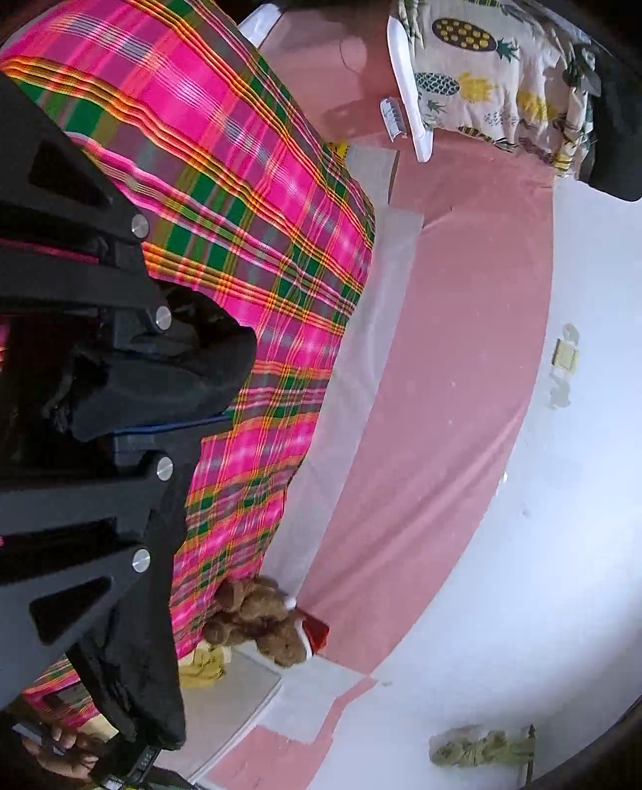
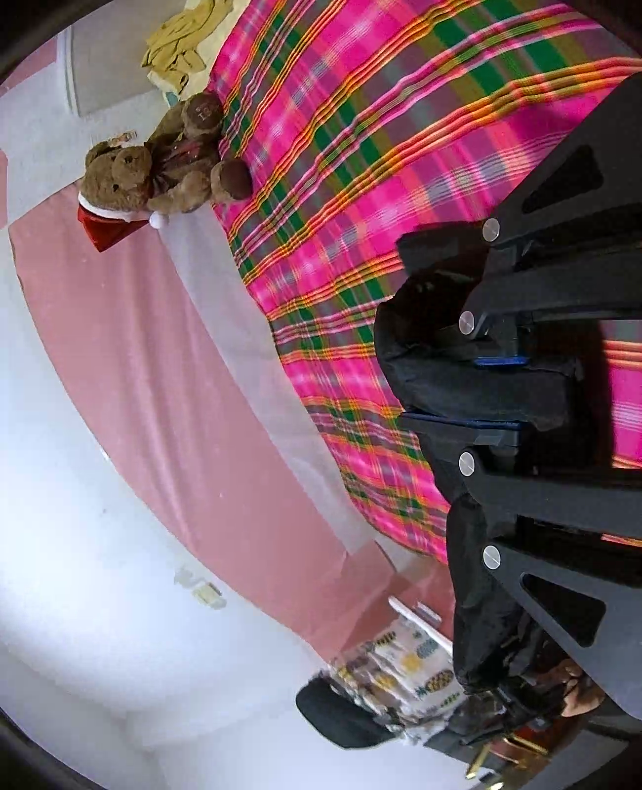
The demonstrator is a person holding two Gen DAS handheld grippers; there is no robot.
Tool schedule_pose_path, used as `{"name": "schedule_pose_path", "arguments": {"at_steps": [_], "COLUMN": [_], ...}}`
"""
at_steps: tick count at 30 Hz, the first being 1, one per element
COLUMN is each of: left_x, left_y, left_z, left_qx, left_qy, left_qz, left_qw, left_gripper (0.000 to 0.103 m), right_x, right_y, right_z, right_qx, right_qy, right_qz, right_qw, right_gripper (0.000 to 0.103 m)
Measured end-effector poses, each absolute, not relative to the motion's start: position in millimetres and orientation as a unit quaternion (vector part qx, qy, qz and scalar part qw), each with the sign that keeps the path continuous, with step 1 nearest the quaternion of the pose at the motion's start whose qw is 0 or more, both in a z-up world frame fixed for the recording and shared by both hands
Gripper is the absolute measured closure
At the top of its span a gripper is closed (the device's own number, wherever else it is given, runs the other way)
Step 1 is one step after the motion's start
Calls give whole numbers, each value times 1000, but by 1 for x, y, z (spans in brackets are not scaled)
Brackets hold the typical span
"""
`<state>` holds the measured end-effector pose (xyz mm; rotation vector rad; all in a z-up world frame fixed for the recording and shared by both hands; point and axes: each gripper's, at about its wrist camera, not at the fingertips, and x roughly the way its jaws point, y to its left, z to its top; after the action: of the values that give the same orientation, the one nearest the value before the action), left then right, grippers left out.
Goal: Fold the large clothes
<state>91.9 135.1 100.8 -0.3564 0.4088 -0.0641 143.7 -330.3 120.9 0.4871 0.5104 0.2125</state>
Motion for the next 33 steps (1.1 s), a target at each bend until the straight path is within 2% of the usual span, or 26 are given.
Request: {"name": "schedule_pose_path", "arguments": {"at_steps": [6,13,16,28,33], "left_x": [168,252,273,296,301], "left_y": [132,124,121,111,109], "left_z": [81,17,-7,-33,-32], "left_qx": [-174,-165,-161,-143,-138], "left_qy": [243,353,383,389,390], "left_qz": [-10,15,23,29,31], "left_qw": [954,921,909,910,910], "left_gripper": [85,84,80,77,76], "right_x": [213,291,311,331,329], "right_y": [-327,-319,-319,-313,-319], "right_z": [96,35,14,-17,-14], "right_qx": [224,198,196,174,207], "right_qy": [306,434,470,499,489], "right_qz": [67,18,11,16,26], "right_qw": [923,879,861,849,847], "right_gripper": [88,88,87,86,83]}}
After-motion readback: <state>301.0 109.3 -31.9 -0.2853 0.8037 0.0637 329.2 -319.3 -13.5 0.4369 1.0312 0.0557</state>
